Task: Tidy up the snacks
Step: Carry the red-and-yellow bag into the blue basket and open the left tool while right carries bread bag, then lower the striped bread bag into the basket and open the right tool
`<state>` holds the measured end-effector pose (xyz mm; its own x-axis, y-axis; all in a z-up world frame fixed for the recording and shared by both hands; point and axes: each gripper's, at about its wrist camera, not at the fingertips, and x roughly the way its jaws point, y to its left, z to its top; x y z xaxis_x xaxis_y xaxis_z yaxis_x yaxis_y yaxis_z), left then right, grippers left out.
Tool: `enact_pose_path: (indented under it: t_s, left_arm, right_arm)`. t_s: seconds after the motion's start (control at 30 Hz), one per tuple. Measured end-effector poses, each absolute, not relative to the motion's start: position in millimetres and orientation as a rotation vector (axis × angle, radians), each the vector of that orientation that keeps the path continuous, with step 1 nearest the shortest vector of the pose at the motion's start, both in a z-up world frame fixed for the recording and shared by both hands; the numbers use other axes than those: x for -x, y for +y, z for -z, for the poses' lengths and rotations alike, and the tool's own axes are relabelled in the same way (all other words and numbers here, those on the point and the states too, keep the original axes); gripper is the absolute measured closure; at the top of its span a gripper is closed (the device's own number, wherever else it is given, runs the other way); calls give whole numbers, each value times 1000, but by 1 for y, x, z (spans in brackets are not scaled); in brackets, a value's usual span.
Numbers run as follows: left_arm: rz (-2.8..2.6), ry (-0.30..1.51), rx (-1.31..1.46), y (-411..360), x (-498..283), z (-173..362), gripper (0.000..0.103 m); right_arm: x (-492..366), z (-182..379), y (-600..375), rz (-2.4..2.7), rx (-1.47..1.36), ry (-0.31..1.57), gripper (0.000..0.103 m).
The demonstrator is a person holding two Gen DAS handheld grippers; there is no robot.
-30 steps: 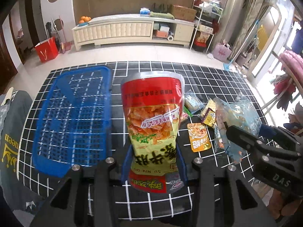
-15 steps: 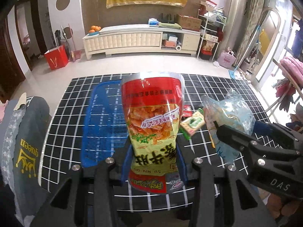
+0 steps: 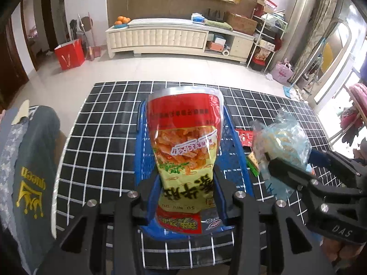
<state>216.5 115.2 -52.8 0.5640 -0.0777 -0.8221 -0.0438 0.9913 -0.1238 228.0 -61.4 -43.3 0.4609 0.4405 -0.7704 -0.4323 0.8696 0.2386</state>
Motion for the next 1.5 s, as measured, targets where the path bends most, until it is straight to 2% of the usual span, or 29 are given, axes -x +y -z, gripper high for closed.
enact_pose_path:
  t_s: [0.27, 0.4, 0.57, 1.2, 1.37, 1.5]
  left_arm:
    - [40, 1063, 120, 120, -261, 95, 59]
    - [29, 1153, 86, 117, -273, 114, 48]
    - [17, 1213, 160, 127, -275, 126, 48]
    - [-19, 1056, 135, 161, -239, 79, 47]
    - [-79, 1030, 123, 177, -235, 76, 47]
    - [-120, 1025, 145, 187, -238, 81, 47]
  right_arm:
    - [-249, 77, -52, -528, -18, 1023, 35]
    - [-253, 85, -55, -517, -27, 1047, 35]
    - [-250, 83, -55, -517, -29, 1048, 35]
    - [-268, 84, -11, -560, 67, 1061, 35]
    - [-285, 101, 16, -515, 194, 1117, 35]
    - [-305, 109, 34, -472, 272, 1088, 35]
